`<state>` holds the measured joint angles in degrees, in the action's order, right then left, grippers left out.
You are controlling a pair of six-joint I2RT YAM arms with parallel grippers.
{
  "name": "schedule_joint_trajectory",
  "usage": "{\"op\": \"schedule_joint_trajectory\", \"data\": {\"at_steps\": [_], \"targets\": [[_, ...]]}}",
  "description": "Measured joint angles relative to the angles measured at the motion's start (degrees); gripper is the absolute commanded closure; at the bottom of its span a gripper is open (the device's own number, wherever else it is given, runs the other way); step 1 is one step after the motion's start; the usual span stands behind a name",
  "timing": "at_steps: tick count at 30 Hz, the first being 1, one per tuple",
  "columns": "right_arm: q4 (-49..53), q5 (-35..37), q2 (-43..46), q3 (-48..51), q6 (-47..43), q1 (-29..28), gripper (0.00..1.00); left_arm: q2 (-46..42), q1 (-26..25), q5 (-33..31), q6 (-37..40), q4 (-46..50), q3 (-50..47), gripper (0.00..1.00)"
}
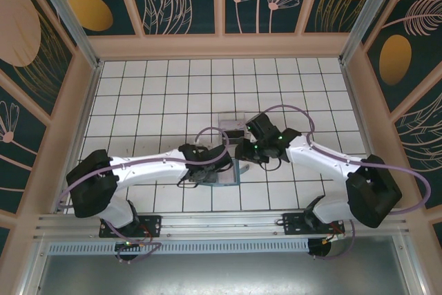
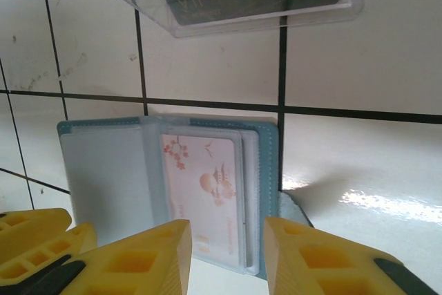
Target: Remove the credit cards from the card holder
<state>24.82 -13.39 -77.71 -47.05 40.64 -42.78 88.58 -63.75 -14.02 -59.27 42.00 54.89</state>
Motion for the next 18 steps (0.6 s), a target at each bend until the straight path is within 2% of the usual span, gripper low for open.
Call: {"op": "schedule_joint_trajectory", "data": {"at_steps": [8, 14, 18], "targets": [[0.0, 0.39, -3.04, -3.17, 0.42, -2.03, 0.66, -4.96, 1.95, 0.24, -0.2, -0.68, -4.72, 0.68], [-0.46, 0.39, -5.86, -3.5, 0.83, -3.54, 0.66, -10.95, 4.92, 3.26, 0.22, -6.91, -4.74, 0.67], [-0.98, 0.24, -7.02, -3.48, 1.57, -4.07, 0.66, -10.84, 5.66, 6.19, 0.5, -11.69, -4.7, 0.69]]}}
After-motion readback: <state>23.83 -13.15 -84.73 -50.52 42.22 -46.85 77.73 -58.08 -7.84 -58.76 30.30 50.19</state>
